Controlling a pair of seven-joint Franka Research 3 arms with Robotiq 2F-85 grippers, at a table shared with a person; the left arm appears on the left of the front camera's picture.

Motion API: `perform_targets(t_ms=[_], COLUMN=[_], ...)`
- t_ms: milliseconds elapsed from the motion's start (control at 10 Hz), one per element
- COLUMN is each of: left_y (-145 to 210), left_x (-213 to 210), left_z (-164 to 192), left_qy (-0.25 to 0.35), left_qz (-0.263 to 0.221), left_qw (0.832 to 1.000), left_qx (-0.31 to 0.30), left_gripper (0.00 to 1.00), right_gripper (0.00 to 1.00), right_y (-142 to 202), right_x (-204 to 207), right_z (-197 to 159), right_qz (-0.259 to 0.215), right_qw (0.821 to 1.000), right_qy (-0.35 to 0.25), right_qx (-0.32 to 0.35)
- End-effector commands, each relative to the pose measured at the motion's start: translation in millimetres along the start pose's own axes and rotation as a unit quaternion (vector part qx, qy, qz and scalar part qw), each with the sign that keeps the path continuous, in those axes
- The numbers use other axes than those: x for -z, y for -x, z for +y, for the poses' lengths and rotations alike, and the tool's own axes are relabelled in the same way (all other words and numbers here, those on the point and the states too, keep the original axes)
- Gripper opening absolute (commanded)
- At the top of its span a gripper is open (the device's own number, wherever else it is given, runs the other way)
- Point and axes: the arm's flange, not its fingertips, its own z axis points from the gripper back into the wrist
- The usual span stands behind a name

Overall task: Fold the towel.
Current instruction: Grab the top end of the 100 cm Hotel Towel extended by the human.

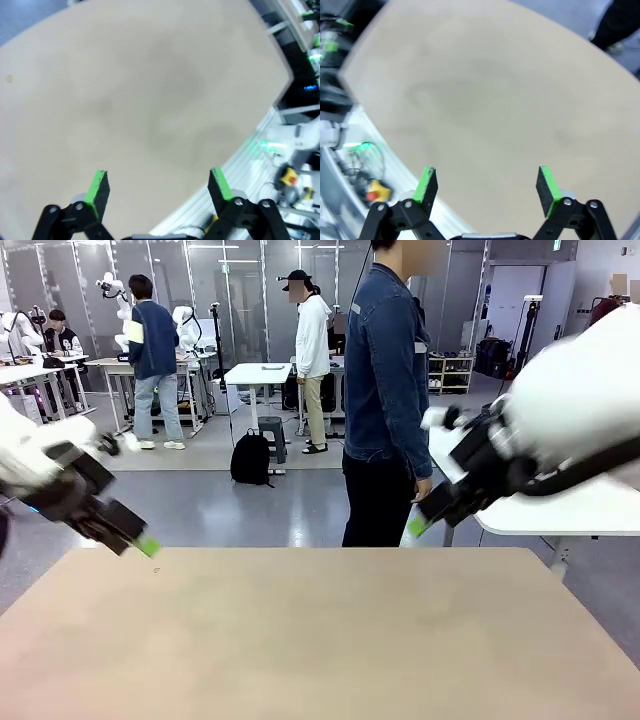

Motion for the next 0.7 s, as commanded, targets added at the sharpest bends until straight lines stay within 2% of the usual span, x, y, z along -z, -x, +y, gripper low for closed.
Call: perform_targets(t_ms=[0, 100, 300, 400, 500, 600], left_y=[7.9, 31.5, 86.0, 112.2, 138.5, 157.4], left_x=[-54.6, -88.4, -135.5, -150.8, -158.3, -161.2], left_z=[39.8, 69.4, 122.5, 148.2, 171.6, 187.9], left_qy=[0.112, 0.182, 0.268, 0.298, 0.327, 0.339], left_qz=[-0.002, -0.029, -0.081, -0.128, -0.154, -0.17], left_qw=[0.991, 0.977, 0.951, 0.933, 0.915, 0.906], left_qx=[-0.072, -0.107, -0.13, -0.159, -0.177, -0.187], left_gripper=[1.0, 1.0, 1.0, 1.0, 1.0, 1.0], right_gripper=[1.0, 1.0, 1.0, 1.0, 1.0, 1.0], right_y=[13.5, 37.9, 89.8, 116.4, 145.8, 170.9], right_x=[-36.4, -63.0, -98.5, -112.4, -126.5, -135.6], right_z=[-52.8, -80.3, -128.7, -149.4, -168.4, -184.0], right_qz=[0.015, -0.01, -0.076, -0.111, -0.148, -0.168], right_qw=[0.991, 0.98, 0.962, 0.949, 0.936, 0.929], right_qy=[-0.114, -0.171, -0.225, -0.255, -0.274, -0.28], right_qx=[0.071, 0.098, 0.136, 0.149, 0.161, 0.177])
